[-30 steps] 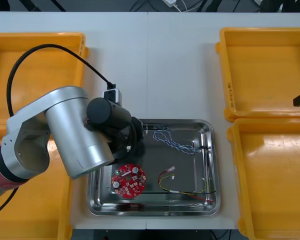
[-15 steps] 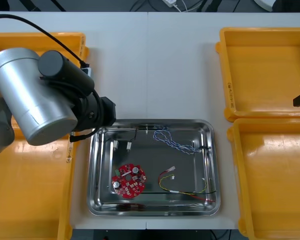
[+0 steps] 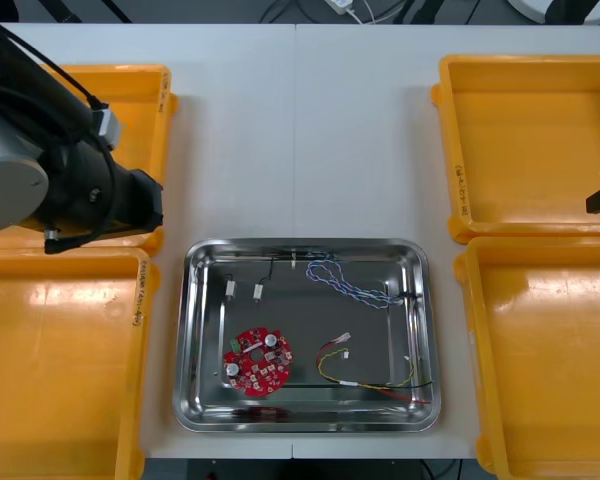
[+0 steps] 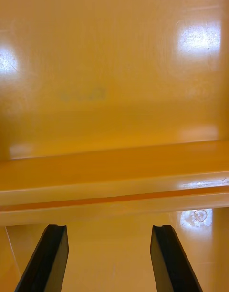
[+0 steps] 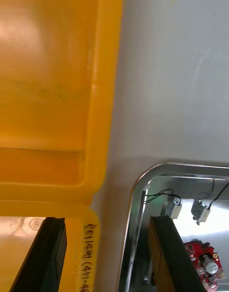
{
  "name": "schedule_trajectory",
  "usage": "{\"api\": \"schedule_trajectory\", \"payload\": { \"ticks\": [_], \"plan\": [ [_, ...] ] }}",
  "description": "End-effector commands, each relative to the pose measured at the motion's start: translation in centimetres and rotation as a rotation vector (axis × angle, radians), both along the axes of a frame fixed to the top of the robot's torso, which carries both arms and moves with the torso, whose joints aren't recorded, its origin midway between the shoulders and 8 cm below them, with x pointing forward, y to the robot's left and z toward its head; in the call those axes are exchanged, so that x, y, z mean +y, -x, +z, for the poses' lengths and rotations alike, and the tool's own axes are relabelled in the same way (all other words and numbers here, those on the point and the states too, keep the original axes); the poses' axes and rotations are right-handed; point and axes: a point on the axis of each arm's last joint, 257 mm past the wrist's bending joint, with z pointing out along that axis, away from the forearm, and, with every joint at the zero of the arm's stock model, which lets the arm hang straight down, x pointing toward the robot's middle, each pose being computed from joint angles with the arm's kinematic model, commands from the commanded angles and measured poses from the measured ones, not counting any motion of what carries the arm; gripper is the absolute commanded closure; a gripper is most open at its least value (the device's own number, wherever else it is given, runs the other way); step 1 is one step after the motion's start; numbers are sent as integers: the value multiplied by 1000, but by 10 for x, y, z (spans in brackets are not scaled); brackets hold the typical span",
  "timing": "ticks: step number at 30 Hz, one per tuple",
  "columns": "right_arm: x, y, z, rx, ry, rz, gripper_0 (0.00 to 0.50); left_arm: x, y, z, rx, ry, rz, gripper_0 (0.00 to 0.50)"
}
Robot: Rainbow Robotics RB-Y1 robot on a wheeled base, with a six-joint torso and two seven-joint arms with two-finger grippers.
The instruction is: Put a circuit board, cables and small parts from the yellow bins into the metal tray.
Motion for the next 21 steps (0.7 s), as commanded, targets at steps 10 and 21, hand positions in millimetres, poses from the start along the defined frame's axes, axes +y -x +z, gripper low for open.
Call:
{"api": "schedule_trajectory", "payload": {
  "ticks": [10, 21],
  "plan": [
    [-2, -1, 12, -37, 8, 13, 0, 89, 24, 8, 23, -148, -94, 0],
    [-2, -1, 12, -37, 8, 13, 0, 143, 36, 17, 61, -168, -79, 0]
  ]
}}
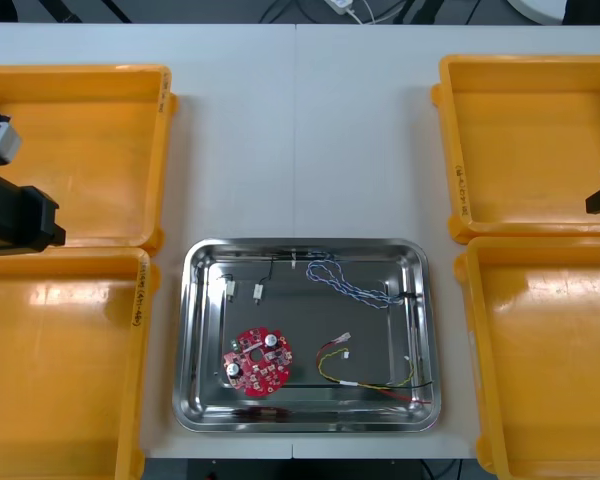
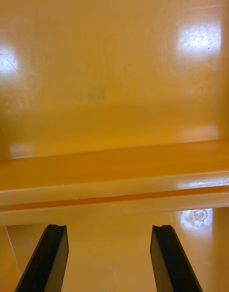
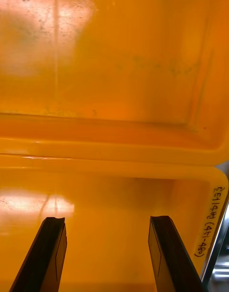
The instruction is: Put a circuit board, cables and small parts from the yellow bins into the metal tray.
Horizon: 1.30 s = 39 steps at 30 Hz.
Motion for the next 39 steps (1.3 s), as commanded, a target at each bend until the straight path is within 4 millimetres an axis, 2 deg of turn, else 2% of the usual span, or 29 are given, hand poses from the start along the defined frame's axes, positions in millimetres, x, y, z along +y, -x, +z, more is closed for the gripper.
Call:
{"api": "schedule_trajectory", "payload": {
  "ticks": [1, 5, 12, 17, 29, 39],
  "plan": [
    [-2, -1, 13, -37, 8, 13, 0, 41, 2, 13, -3, -89, -83, 0],
    [-2, -1, 13, -37, 8, 13, 0, 60, 0, 14, -2, -97, -86, 0],
    [-2, -1, 13, -37, 8, 13, 0, 78, -2, 16, -16, -135, -102, 0],
    [-2, -1, 13, -37, 8, 13, 0, 82, 0, 15, -23, -127, -97, 0],
    [-2, -1, 13, -37, 8, 13, 0, 79, 5, -2, -10, -96, -99, 0],
    [-2, -1, 13, -37, 8, 13, 0, 79, 0, -1, -31, -94, -97, 0]
  ]
}}
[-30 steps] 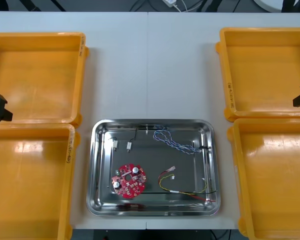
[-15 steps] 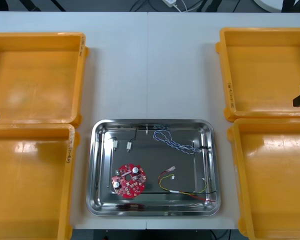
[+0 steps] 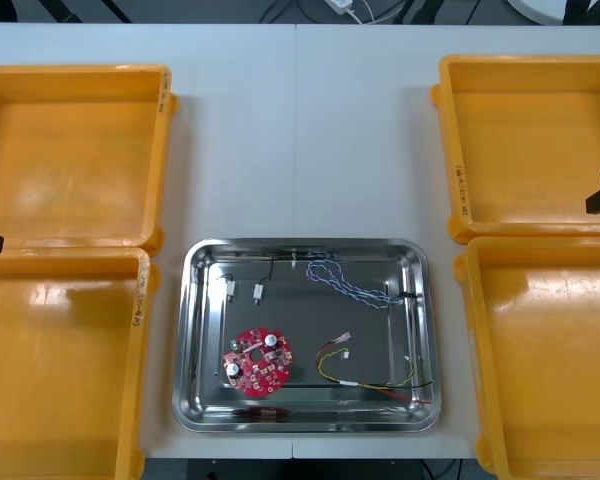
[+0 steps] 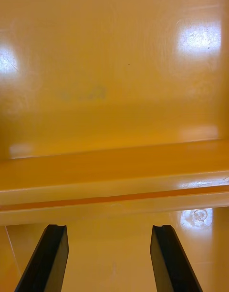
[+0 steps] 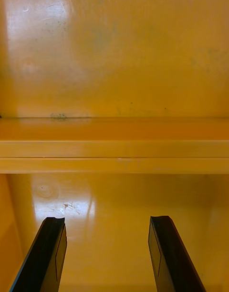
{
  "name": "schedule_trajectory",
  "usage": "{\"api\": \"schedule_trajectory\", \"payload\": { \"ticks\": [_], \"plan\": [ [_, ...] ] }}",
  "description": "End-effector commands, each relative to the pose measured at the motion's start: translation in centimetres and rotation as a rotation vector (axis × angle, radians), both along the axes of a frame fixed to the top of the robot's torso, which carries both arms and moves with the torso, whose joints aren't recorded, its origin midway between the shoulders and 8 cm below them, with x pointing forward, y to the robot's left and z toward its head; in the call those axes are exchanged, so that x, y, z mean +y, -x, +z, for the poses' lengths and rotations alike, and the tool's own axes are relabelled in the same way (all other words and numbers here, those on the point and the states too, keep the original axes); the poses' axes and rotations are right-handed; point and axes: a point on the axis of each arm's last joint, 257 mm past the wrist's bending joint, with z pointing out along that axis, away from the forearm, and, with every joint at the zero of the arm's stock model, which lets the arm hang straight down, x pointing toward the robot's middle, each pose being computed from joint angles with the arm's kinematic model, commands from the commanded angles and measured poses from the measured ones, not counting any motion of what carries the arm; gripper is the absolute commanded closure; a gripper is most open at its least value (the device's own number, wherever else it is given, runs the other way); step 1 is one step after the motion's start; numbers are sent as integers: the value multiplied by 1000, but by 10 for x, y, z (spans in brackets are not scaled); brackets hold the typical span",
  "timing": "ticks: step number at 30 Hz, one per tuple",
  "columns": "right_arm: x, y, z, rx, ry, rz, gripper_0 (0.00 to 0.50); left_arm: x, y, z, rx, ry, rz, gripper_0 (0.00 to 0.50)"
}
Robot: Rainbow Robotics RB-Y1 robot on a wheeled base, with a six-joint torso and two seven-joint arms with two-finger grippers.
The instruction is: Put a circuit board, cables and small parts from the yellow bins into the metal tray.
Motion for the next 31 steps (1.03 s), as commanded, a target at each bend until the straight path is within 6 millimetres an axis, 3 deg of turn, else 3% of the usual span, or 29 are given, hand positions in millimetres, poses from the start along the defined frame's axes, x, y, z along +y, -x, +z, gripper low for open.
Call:
{"api": "schedule_trajectory", "payload": {
  "ticks": [1, 31],
  "plan": [
    [-2, -1, 13, -38, 8, 13, 0, 7, -2, 4, -27, -22, -34, 0],
    [-2, -1, 13, -38, 8, 13, 0, 4, -5, 3, -36, -14, -40, 0]
  ]
}}
